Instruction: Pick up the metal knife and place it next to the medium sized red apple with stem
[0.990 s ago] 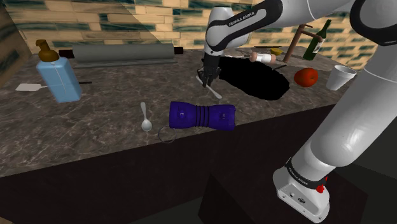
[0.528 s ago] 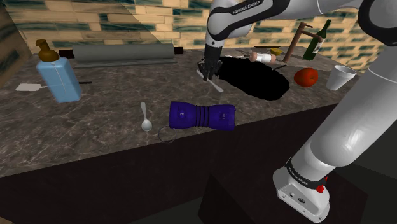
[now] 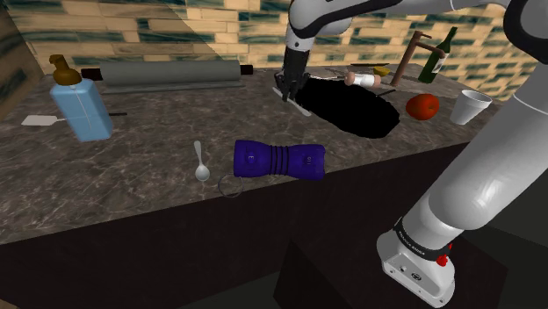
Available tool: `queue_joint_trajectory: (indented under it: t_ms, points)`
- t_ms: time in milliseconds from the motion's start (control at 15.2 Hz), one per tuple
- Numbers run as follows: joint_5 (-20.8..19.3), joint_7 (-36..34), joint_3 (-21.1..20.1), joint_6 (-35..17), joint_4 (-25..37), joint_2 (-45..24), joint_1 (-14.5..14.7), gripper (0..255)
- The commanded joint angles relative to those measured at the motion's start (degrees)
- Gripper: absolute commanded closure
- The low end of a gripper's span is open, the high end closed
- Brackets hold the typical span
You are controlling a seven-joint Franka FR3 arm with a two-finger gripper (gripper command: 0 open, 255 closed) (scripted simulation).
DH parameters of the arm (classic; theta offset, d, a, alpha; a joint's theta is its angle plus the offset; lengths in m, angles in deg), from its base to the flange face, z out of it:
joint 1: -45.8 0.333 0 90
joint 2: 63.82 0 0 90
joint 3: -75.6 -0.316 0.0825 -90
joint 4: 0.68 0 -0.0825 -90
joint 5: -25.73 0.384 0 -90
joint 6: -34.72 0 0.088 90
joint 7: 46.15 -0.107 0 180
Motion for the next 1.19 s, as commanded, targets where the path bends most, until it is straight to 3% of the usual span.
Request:
queue_joint_trajectory:
  t_ms: [0,726,1122]
  points:
    - [-0.01,-0.03,0.02,1.66,1.34,0.29,-0.01,255]
    - [-0.07,-0.28,0.06,9.47,8.18,1.25,-0.05,255]
    - [-0.21,7.6,4.27,9.23,3.47,5.41,-3.75,255]
